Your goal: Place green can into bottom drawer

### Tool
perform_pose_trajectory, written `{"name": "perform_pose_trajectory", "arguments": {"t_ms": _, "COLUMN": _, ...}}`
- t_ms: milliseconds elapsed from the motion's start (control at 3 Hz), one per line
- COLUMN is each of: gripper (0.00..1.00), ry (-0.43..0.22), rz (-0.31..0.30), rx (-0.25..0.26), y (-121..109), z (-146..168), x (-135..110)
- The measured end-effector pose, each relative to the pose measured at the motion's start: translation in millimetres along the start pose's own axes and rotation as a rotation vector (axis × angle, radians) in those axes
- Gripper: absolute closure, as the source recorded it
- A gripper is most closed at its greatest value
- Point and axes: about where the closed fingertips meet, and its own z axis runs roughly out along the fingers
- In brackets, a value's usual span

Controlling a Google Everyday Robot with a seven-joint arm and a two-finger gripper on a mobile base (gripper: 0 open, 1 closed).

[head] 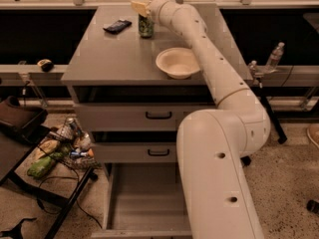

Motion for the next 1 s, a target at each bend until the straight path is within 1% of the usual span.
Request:
{"name": "perform_pose_trajectory", "arguments": {"t_ms": 333, "gripper": 0.80, "ry": 0.000, "rz": 0.000, "rx": 0.000, "y": 0.0, "z": 0.0, "x": 0.0}}
{"name": "perform_pose_trajectory", "arguments": {"t_ms": 667, "gripper": 1.00, "ry": 0.000, "rz": 0.000, "rx": 0.000, "y": 0.1, "z": 0.1, "x": 0.0}}
{"name": "perform_pose_trajectory", "arguments": {"t_ms": 1000, "gripper": 1.00, "ry": -0.001, "rz": -0.005, "rx": 0.001, "y": 0.3, "z": -0.2, "x": -1.9}}
